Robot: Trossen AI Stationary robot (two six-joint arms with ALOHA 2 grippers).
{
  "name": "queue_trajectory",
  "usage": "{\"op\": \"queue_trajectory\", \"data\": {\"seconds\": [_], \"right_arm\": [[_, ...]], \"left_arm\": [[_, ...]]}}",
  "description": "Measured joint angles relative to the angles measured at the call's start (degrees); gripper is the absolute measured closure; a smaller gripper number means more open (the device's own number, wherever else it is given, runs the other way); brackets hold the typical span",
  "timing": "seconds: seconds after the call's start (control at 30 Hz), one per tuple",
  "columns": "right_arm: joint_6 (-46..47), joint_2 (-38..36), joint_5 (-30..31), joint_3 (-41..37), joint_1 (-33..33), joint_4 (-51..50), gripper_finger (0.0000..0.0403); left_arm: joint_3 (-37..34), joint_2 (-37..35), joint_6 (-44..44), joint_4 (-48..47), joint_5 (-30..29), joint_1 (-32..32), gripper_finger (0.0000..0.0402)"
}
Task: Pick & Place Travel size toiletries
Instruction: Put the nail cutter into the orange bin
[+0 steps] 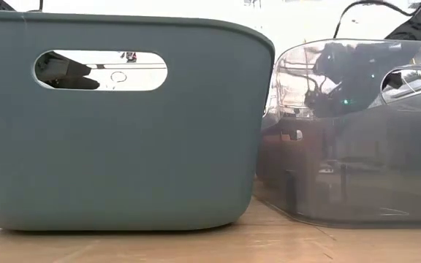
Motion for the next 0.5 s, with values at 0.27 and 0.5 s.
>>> {"op": "queue_trajectory", "data": {"seconds": [0.27,0.5], "right_arm": [[0.59,-6.74,-0.16,0.02,0.65,2.0,0.036],[1.2,-8.34,-12.12,0.08,6.0,9.54,0.036]], "left_arm": [[0.0,0.0,0.0,0.0,-0.03,0.01,0.0128],[0.0,0.0,0.0,0.0,-0.06,0.0,0.0128]]}}
